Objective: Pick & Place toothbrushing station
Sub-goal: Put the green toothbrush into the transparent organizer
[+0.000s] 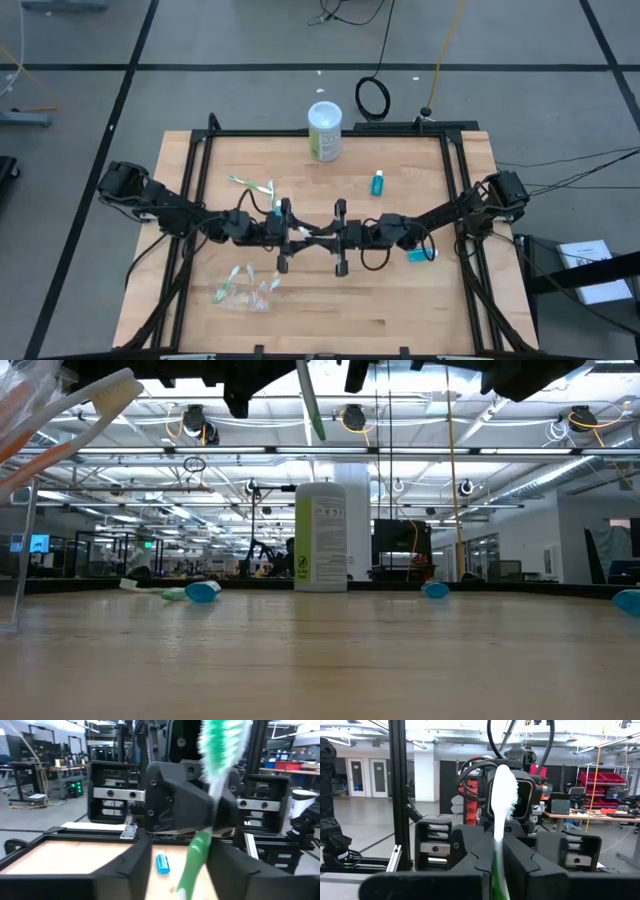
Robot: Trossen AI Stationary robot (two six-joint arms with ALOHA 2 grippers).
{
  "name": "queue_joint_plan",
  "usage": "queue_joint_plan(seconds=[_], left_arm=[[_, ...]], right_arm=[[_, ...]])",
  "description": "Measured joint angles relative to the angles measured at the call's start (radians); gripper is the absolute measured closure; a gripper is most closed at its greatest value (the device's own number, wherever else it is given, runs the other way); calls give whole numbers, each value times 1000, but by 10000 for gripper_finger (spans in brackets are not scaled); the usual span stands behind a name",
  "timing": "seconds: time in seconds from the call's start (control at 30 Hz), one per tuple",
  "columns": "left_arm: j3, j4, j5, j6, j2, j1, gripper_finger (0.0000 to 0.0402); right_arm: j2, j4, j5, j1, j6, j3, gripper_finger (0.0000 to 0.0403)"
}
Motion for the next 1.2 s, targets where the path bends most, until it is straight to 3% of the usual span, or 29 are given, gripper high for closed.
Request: queue_joint_plan(seconds=[0.23,0.43,0.63,0.97,1.2], left_arm=[[0,-9,11,-5,-6,-1,375],[-3,-81,-5,-55,-76,-26,362],[1,-276,-115,-49,-242,-103,382],[0,-560,-461,-64,-438,-441,381],[0,-585,-880,-147,-423,-785,381]], right_arm=[[0,-29,14,-1,10,1,380],[-2,-57,0,0,28,2,347],[-65,-96,-16,4,29,-40,327],[-239,-86,-4,37,57,-208,326],[-278,28,30,54,71,-337,329]])
